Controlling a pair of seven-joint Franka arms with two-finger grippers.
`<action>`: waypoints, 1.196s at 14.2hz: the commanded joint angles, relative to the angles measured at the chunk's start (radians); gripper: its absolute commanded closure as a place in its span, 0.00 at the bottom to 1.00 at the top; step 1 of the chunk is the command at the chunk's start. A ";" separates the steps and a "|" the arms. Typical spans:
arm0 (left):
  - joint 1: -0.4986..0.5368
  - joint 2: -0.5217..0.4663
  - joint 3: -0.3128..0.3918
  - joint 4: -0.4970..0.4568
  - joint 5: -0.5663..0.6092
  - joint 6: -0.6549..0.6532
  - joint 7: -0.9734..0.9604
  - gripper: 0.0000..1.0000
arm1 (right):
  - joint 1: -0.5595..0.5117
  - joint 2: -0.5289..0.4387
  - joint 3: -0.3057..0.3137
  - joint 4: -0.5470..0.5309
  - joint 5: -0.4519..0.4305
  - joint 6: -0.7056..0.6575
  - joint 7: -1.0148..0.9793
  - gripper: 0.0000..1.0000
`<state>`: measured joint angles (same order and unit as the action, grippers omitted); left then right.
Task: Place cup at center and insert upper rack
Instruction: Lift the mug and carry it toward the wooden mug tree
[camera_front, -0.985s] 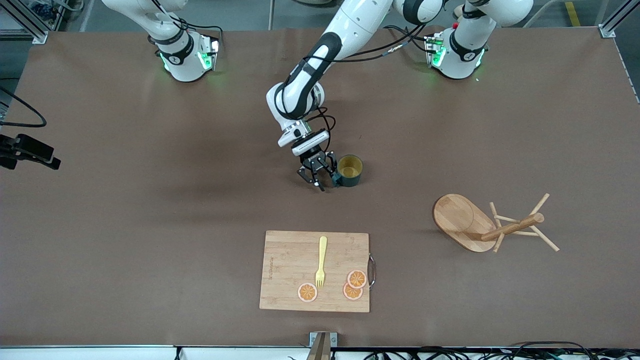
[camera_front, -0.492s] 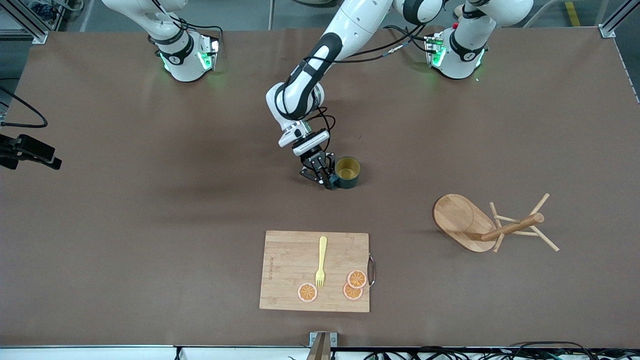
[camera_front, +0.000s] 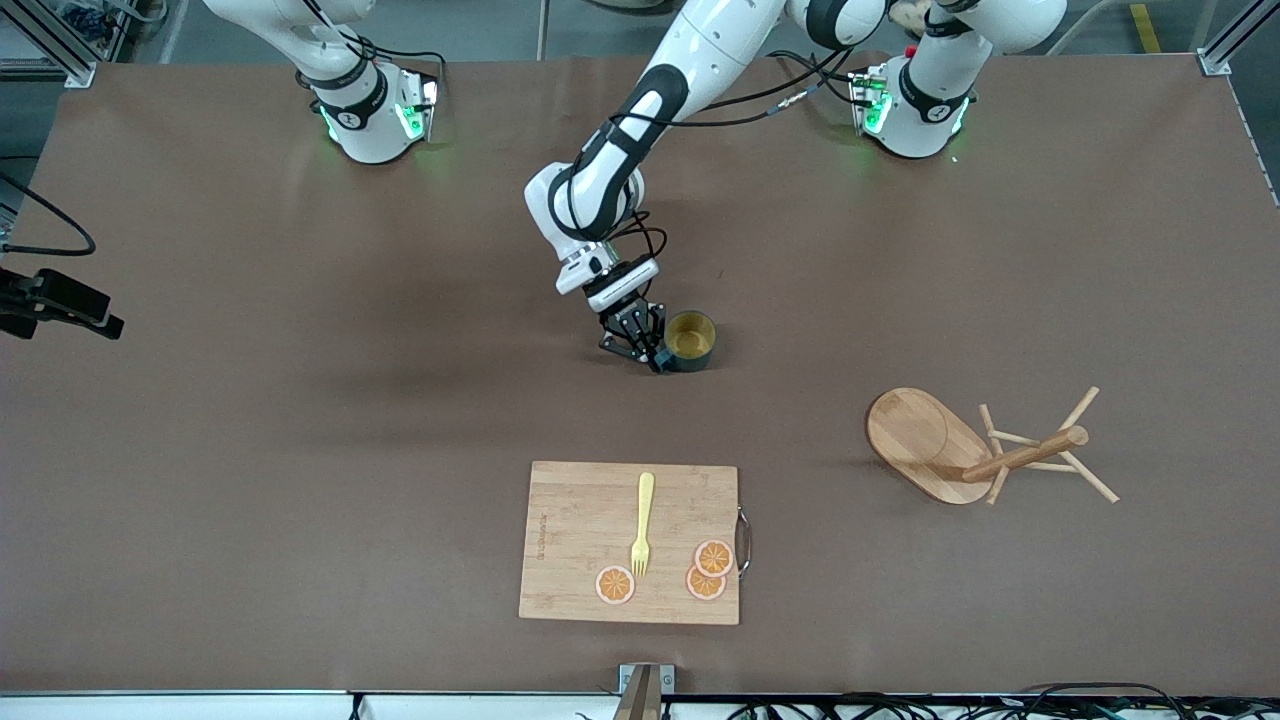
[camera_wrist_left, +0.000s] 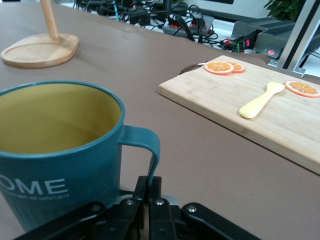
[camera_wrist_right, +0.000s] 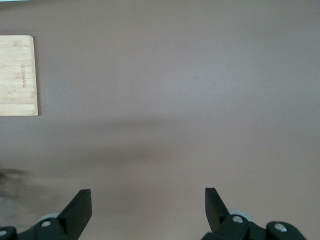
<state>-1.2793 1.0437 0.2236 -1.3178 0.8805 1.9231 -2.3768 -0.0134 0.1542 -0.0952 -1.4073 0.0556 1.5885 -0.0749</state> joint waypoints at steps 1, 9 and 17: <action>0.011 -0.057 -0.001 0.002 -0.067 0.000 0.027 1.00 | 0.003 -0.035 -0.005 -0.038 0.013 0.005 -0.003 0.00; 0.127 -0.307 0.000 -0.001 -0.398 0.000 0.235 1.00 | 0.006 -0.036 -0.005 -0.038 0.013 0.004 -0.003 0.00; 0.340 -0.568 -0.004 -0.070 -0.702 0.000 0.398 1.00 | 0.004 -0.036 -0.005 -0.041 0.004 0.025 -0.014 0.00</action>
<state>-0.9918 0.5726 0.2297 -1.3206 0.2587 1.9205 -2.0442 -0.0111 0.1540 -0.0952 -1.4075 0.0556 1.5971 -0.0768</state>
